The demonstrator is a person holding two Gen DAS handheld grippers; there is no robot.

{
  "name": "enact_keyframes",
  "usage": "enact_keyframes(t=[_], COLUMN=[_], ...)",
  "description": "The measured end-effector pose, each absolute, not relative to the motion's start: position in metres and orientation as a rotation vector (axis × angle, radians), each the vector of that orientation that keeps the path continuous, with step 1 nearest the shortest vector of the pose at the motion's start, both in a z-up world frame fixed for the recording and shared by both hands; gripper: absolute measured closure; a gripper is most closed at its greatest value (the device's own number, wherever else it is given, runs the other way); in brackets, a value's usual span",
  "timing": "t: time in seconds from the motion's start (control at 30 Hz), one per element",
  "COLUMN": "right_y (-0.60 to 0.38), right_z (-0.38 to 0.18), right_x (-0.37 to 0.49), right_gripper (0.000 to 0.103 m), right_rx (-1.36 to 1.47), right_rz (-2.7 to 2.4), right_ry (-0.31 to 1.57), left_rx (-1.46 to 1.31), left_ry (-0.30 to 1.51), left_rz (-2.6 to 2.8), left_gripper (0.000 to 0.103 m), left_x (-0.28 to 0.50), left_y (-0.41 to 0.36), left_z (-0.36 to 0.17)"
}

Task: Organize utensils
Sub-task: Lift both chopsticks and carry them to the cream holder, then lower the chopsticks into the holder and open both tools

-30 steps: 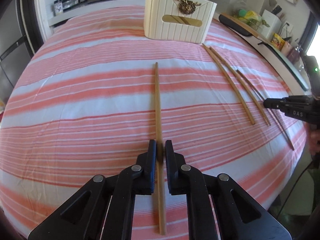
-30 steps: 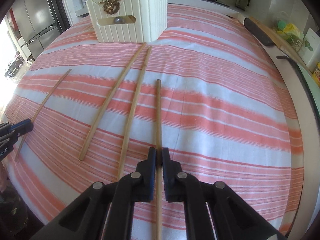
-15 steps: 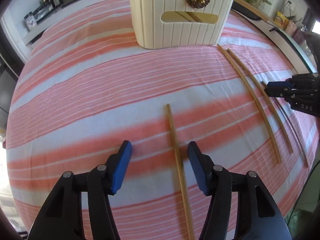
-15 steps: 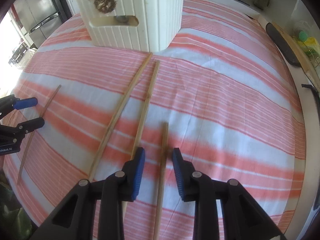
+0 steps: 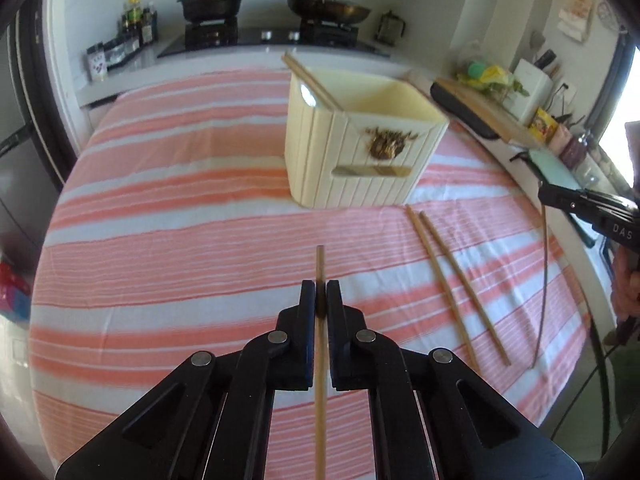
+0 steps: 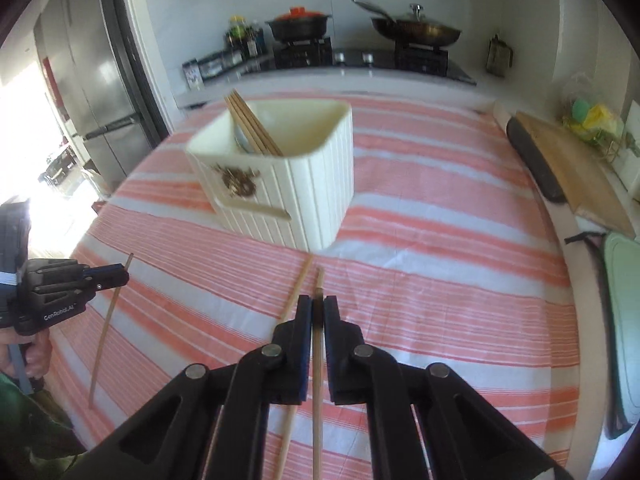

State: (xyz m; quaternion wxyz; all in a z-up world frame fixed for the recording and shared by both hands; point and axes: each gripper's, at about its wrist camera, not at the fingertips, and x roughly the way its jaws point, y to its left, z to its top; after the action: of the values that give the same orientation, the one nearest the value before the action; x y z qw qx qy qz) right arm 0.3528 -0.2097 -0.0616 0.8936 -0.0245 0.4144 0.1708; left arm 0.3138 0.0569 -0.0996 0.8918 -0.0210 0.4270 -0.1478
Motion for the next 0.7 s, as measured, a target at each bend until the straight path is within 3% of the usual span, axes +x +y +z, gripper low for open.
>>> enact_keyframes(t=[0.23,0.7], right_y=[-0.21,-0.197], right_z=[-0.004,0.033], right_x=[0.301,0.288], right_gripper=[0.097,0.097], right_rx=[-0.041,-0.02], right_rz=[0.38,0.386], right_ry=[0.695,0.545], left_rx=[-0.074,-0.131], left_ry=[0.708,0.597], left_rz=[-0.354,-0.372], left_gripper=[0.099,0.1], left_x=[0.278,0.275], left_y=[0.064,0.07], left_z=[-0.036,-0.001])
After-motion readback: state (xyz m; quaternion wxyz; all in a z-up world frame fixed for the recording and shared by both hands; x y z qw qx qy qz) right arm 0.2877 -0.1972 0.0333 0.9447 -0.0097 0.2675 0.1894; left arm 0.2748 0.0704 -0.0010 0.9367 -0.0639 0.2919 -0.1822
